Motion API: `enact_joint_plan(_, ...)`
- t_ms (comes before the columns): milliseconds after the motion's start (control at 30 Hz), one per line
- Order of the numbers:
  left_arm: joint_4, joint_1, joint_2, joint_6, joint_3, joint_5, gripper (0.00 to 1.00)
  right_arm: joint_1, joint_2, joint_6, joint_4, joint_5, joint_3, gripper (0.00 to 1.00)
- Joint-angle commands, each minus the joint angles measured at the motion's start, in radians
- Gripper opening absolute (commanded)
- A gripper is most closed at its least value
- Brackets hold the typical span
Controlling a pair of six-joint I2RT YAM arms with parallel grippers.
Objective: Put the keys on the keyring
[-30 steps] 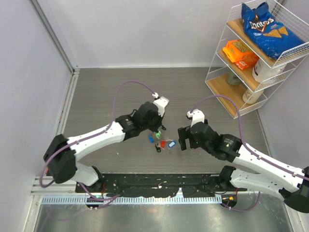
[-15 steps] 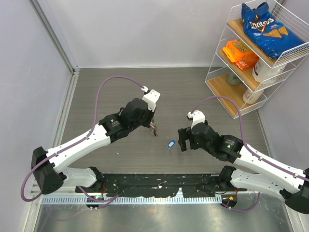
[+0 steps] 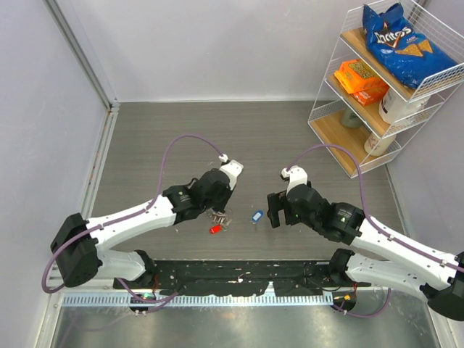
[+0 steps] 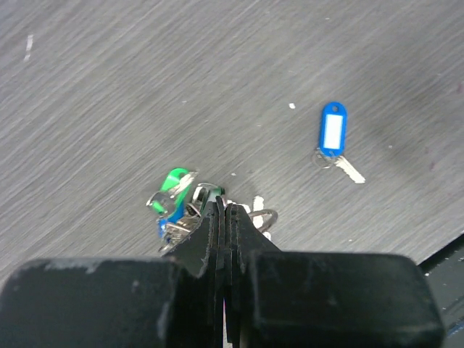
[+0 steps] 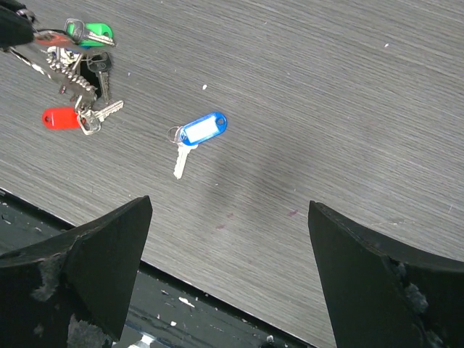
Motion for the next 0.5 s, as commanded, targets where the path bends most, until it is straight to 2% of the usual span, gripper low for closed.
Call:
enact_joint_plan(0, 0.117, -0.038, 0.029, -0.048, 0.036, 0.054, 0.0, -0.001, -0.002, 0.015, 0.036, -0.005, -0.012, 0.96)
enact_joint_plan(233, 0.169, -0.06, 0.116, -0.019, 0.139, 0.026, 0.0, -0.001, -0.014, 0.022, 0.028, -0.003, -0.012, 0.95)
enact_joint_plan(367, 0.137, -0.061, 0.205, 0.008, 0.242, 0.011, 0.0, -0.001, -0.034, 0.027, 0.014, 0.004, -0.019, 0.96)
enact_joint_plan(400, 0.14, -0.061, 0.222, 0.01, 0.25, 0.017, 0.04, -0.002, -0.038, 0.029, 0.013, 0.006, -0.022, 0.95)
enact_joint_plan(467, 0.157, -0.061, 0.259, 0.008, 0.266, 0.009, 0.25, -0.001, -0.046, 0.032, 0.008, 0.009, -0.025, 0.95)
